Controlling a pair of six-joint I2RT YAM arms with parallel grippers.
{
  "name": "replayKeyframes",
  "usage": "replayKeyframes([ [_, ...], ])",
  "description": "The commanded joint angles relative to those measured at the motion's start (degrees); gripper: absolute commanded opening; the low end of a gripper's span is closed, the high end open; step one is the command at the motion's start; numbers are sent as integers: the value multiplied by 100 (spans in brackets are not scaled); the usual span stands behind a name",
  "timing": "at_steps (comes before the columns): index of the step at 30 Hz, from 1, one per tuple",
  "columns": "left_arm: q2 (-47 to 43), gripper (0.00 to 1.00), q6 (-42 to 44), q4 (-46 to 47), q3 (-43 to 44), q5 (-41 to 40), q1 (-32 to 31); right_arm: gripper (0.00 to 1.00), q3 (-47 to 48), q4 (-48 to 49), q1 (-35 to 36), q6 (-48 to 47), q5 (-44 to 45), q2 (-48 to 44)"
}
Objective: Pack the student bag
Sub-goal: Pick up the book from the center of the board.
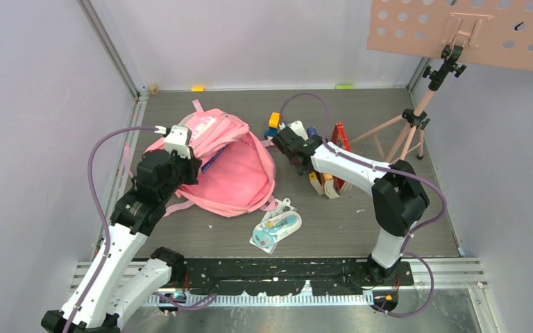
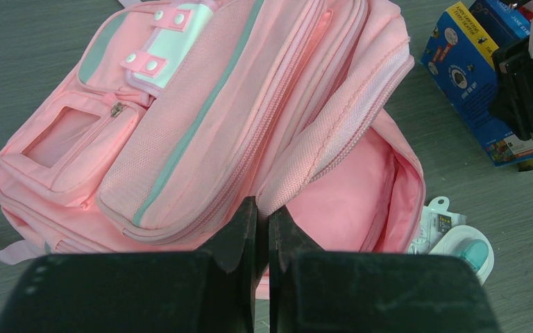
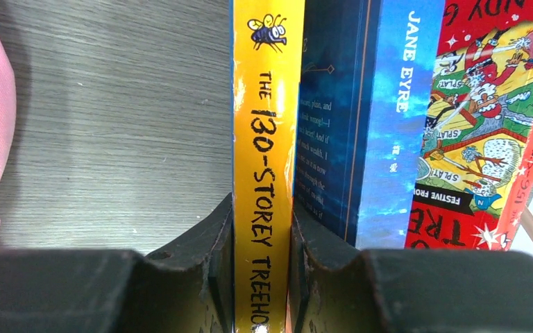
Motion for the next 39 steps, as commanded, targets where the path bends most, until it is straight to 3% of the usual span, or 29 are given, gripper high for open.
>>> replayKeyframes([
  [1,-39,0,19,608,54,-133,14,0,400,-11,-19,101,27,-436],
  [18,-84,0,10,642,29,-151,14,0,447,383,7,1018,-2615,-2016],
  [28,-148,0,18,694,10,-54,14,1,-1287,2883,36,3202,-4256,-3061],
  [39,-268,0,36,756,-16,66,16,1,-1870,5207,300,4794,-4518,-2004],
])
